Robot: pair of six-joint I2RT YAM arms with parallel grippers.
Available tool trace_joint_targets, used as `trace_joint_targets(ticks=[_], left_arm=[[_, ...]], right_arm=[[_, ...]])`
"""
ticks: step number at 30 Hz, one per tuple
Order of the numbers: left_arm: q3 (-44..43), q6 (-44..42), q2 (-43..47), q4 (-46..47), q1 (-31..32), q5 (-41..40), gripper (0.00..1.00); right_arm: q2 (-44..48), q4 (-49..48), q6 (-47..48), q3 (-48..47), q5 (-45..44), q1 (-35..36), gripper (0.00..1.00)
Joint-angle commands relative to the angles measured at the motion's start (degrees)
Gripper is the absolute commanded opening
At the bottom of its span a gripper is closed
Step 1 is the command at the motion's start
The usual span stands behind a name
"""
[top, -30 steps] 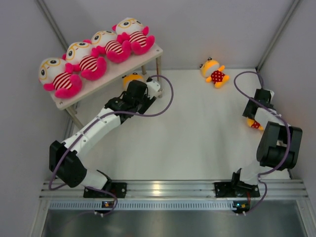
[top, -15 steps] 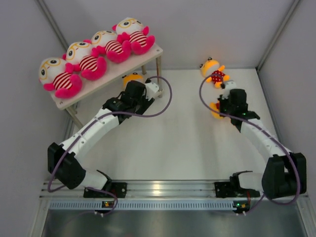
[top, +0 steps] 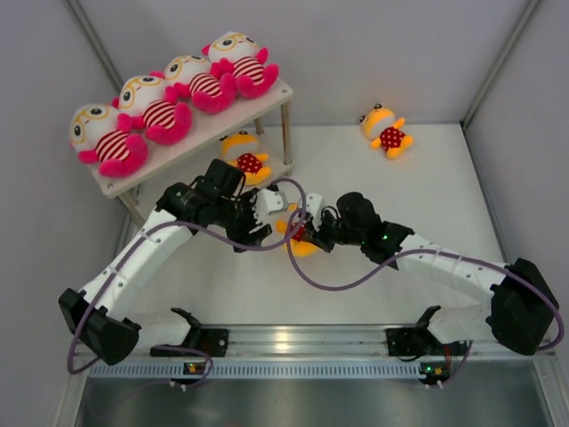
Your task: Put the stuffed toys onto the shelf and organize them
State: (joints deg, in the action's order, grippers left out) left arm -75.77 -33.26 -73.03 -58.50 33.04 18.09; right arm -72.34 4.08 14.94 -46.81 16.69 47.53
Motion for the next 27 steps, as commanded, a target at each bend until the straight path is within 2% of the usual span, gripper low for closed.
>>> trace_joint_targets(ticks=[1, 7, 9, 13, 17, 23, 26, 27], left_arm=[[-2.5, -8.8, 4.0, -10.2, 0.0, 13.2, 0.69], [-3.1, -4.7, 1.7, -7.0, 0.1, 19.9, 0.86], [-2.0, -2.7, 1.0, -3.3, 0.1, 18.9, 0.86], [-2.9, -2.4, -1.7, -1.4, 0.2, 17.0, 0.79], [-2.7, -2.5, -1.5, -0.4, 1.0, 18.6, 0.79], [-2.4, 1.4, -2.1, 3.7, 1.6, 15.1, 0.75], [-1.8, 1.4, -2.4, 3.7, 2.1, 13.9, 0.62], [-1.6, 1.3, -2.3, 3.7, 2.4, 12.9, 0.54]], right_arm=[[-0.2, -9.4, 0.0, -2.3, 3.1, 1.0, 0.0], [-0.7, -14.5, -2.7, -1.5, 2.9, 2.2, 0.0], [-0.3, -15.7, -3.4, -1.5, 3.3, 2.9, 0.0], [1.6, -16.8, -4.5, -1.3, 3.3, 3.2, 0.0], [2.3, -16.9, -4.7, -2.0, 4.0, 3.2, 0.0], [2.3, -18.7, -5.8, -2.4, 5.4, 3.4, 0.0], [2.7, -19.5, -6.2, -2.6, 5.3, 3.4, 0.0], [2.9, -19.7, -6.2, -2.5, 5.2, 3.5, 0.0]])
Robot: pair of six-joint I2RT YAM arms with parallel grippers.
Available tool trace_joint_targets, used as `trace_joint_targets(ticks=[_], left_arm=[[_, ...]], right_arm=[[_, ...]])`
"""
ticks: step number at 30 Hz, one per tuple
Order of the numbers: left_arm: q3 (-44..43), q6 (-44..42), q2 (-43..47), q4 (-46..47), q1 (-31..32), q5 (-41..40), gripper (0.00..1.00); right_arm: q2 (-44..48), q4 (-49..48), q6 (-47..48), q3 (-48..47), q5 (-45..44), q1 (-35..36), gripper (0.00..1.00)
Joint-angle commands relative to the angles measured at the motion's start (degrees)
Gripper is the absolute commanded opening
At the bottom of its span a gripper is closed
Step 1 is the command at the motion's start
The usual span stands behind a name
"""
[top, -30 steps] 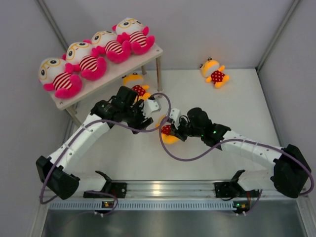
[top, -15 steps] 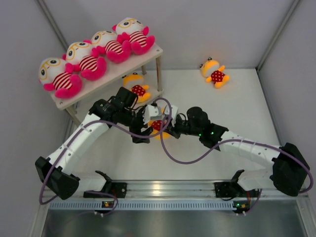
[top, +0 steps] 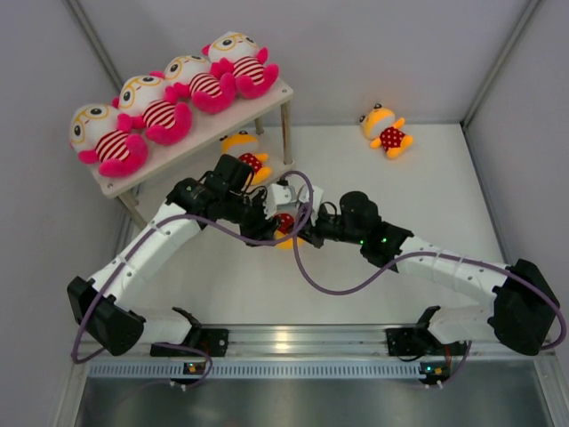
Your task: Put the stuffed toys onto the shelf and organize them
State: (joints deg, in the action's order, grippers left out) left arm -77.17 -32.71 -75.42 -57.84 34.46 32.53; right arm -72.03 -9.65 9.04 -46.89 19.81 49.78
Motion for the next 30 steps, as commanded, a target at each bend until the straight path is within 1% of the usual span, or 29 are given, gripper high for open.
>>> trace_joint_targets(ticks=[1, 2, 3, 4, 5, 8, 9, 10, 11, 12, 13, 14, 15, 20, 21, 25, 27, 30], left_arm=[[0.0, 0.8, 0.1, 3.1, 1.1, -1.9, 0.49], [0.1, 1.0, 0.0, 3.0, 1.3, -2.6, 0.43], [0.1, 1.2, 0.0, 3.1, 1.7, -3.1, 0.32], [0.0, 1.2, 0.1, 3.0, 1.8, -4.0, 0.11], [0.0, 1.3, 0.0, 3.1, 1.9, -4.6, 0.0], [0.5, 3.5, 0.0, 4.0, 1.9, -8.3, 0.0], [1.7, 5.8, 0.1, 4.7, 2.0, -10.5, 0.0], [2.5, 6.8, 0.2, 6.3, 1.9, -15.4, 0.0], [3.3, 7.6, 0.2, 7.2, 1.9, -18.7, 0.0], [3.9, 8.5, 0.4, 7.9, 2.0, -21.4, 0.0], [5.1, 8.6, 0.4, 9.0, 2.0, -24.0, 0.0], [5.4, 8.8, 0.6, 9.1, 1.9, -28.1, 0.0], [5.3, 8.9, 1.0, 9.0, 1.9, -29.4, 0.0], [4.7, 7.4, 4.5, 8.3, 1.9, -35.3, 0.0], [4.5, 5.8, 6.2, 8.2, 1.9, -37.3, 0.0], [3.3, 1.9, 9.0, 8.4, 1.9, -40.9, 0.0], [2.4, -0.2, 9.9, 8.4, 1.9, -43.7, 0.0], [0.2, -3.0, 10.9, 8.2, 1.9, -45.5, 0.0]], right_arm=[[2.8, -6.2, -0.4, -2.3, 2.1, 1.2, 0.0], [2.9, -6.4, -0.4, -2.2, 2.2, 1.2, 0.0], [2.9, -6.6, -0.6, -2.2, 2.4, 1.3, 0.0], [2.8, -6.7, -0.9, -2.2, 2.8, 1.2, 0.0], [2.6, -6.8, -1.1, -2.1, 2.9, 1.3, 0.0], [1.8, -7.0, -2.3, -1.7, 3.8, 1.3, 0.0], [1.4, -7.0, -3.7, -1.6, 3.6, 1.3, 0.06], [1.1, -7.1, -4.4, -1.6, 2.7, 1.3, 0.26], [0.8, -7.2, -4.8, -1.0, 2.3, 1.2, 0.38], [0.6, -7.2, -5.3, -0.7, 1.6, 1.2, 0.45], [0.7, -7.4, -5.6, -0.3, 0.4, 1.2, 0.54], [0.7, -7.4, -5.9, 0.6, -0.3, 1.2, 0.58], [1.0, -7.5, -6.6, 1.0, -0.9, 1.1, 0.6], [5.3, -6.3, -7.2, 3.8, -4.8, 0.5, 0.62], [6.2, -6.3, -6.8, 4.5, -5.6, 0.5, 0.63], [10.6, -6.8, -6.5, 8.0, -9.0, -0.2, 0.63], [11.8, -6.9, -6.7, 8.5, -9.4, -0.9, 0.64], [12.5, -6.0, -6.4, 8.3, -9.8, -1.4, 0.64]])
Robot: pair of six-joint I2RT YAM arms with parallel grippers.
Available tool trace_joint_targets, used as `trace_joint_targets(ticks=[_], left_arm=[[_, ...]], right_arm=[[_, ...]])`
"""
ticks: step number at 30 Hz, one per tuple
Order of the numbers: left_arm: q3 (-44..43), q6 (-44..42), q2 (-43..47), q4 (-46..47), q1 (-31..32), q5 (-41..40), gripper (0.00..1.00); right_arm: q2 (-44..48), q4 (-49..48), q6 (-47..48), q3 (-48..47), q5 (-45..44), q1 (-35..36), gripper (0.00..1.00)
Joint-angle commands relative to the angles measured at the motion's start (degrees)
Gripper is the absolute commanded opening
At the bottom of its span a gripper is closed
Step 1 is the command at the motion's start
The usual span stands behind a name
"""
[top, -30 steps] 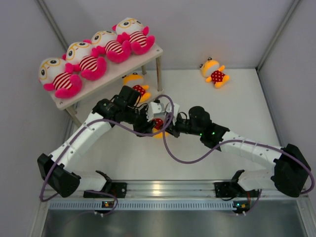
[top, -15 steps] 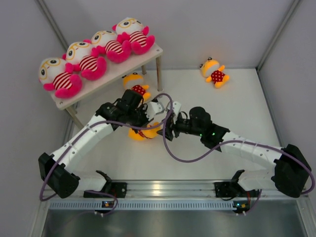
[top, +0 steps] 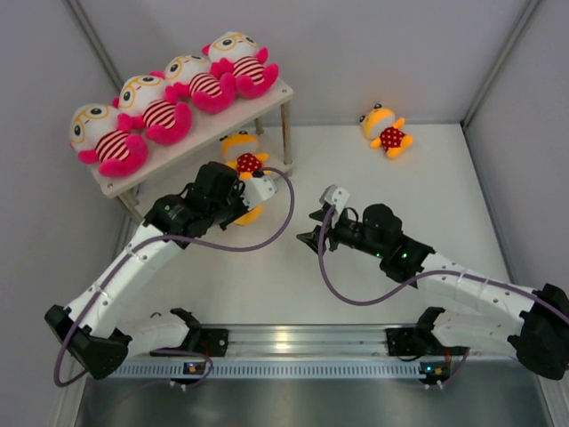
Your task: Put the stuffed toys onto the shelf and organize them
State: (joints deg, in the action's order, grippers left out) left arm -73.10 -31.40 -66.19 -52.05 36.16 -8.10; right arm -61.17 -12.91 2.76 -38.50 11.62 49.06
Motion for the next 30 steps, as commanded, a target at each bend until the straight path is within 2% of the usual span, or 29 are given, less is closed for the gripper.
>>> trace_joint_targets(ticks=[1, 5, 7, 9, 13, 15, 16, 20, 23, 27, 30], left_arm=[[-4.1, -5.1, 2.0, 2.6, 0.2, -5.0, 0.0], [-3.5, -11.2, 2.7, 3.5, 0.2, -9.7, 0.0], [-1.4, -13.4, 3.0, 8.3, 0.2, -13.4, 0.0], [4.1, -17.7, 3.7, 12.5, 0.2, -14.8, 0.0], [12.3, -20.5, 2.9, 18.7, 0.0, -17.7, 0.0], [17.4, -22.8, 3.0, 24.0, -0.2, -18.0, 0.0], [22.7, -27.7, 3.3, 31.1, -1.4, -18.7, 0.0], [28.4, -31.7, 2.9, 41.6, -3.8, -18.2, 0.0], [28.5, -31.4, 2.0, 40.9, -6.6, -17.3, 0.0], [26.7, -29.2, 3.3, 26.6, -12.2, -9.6, 0.0], [28.4, -30.3, 6.9, 24.5, -16.8, -4.8, 0.0]], right_arm=[[1.9, -2.7, 0.0, -0.1, -1.9, -0.6, 0.64], [1.7, -2.7, 0.5, -0.1, -2.5, -0.9, 0.64], [1.1, -2.6, 0.6, -0.3, -2.4, -1.0, 0.63], [0.8, -2.8, 0.6, -0.4, -2.3, -1.0, 0.63], [0.3, -2.8, -0.2, -1.0, -2.0, -0.9, 0.63], [0.6, -2.7, -0.5, -0.9, -1.3, -1.0, 0.63], [1.0, -2.7, -0.7, 0.0, -1.2, -1.0, 0.63], [1.9, -2.7, -0.8, 0.8, -1.3, -1.0, 0.63], [2.9, -2.3, -1.0, 1.2, -1.6, -0.9, 0.63], [4.4, -2.3, -0.6, 2.2, -2.2, -1.0, 0.63], [4.6, -3.3, -0.2, 2.9, -2.6, -1.0, 0.63]])
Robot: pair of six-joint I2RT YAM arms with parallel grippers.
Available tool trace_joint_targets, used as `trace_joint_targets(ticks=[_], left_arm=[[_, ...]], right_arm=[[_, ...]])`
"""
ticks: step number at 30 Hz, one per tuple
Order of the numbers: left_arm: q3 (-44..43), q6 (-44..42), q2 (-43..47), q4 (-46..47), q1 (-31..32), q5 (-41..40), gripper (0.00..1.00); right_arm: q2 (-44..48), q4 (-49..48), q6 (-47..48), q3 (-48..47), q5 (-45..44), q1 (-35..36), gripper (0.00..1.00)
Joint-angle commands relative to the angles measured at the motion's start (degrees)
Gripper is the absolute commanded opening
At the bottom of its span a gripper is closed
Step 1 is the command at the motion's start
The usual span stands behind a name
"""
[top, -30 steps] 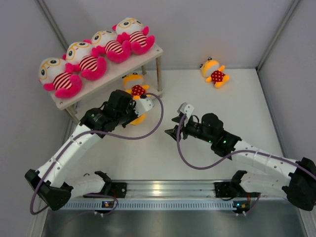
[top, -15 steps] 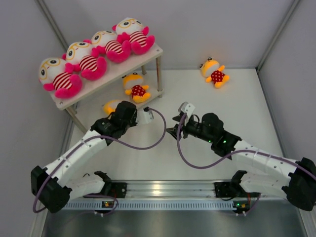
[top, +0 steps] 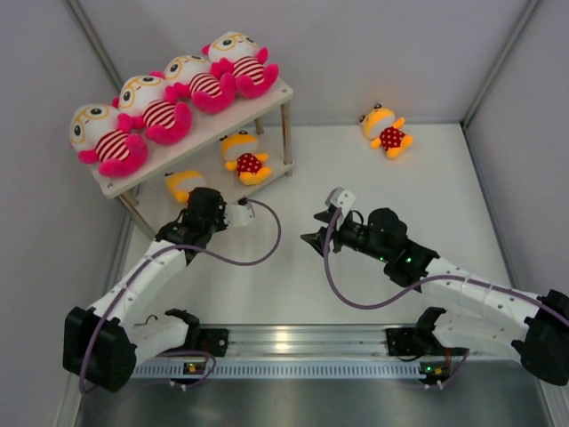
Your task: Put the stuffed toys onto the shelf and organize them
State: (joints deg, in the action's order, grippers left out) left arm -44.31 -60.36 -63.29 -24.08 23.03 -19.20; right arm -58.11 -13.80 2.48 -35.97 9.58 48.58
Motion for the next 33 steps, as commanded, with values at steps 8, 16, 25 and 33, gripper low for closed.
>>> trace_joint_targets(ticks=[8, 16, 25, 33], left_arm=[[0.1, -3.7, 4.3, 0.4, -7.1, 23.7, 0.0], [2.6, -11.2, -1.0, 15.8, -7.1, 27.6, 0.0], [-1.1, -11.8, -10.1, 19.0, -8.6, 27.7, 0.0], [-3.3, -13.5, -14.7, 20.7, -9.8, 29.0, 0.0]], right_arm=[[-1.1, -2.1, -1.2, -1.3, 1.2, -0.5, 0.63], [2.4, -1.2, -1.3, 0.6, -0.8, -0.5, 0.63], [7.9, 2.2, -1.0, 2.8, -4.5, -0.5, 0.64], [7.0, 4.0, -2.0, 2.5, -6.9, -2.4, 0.66]])
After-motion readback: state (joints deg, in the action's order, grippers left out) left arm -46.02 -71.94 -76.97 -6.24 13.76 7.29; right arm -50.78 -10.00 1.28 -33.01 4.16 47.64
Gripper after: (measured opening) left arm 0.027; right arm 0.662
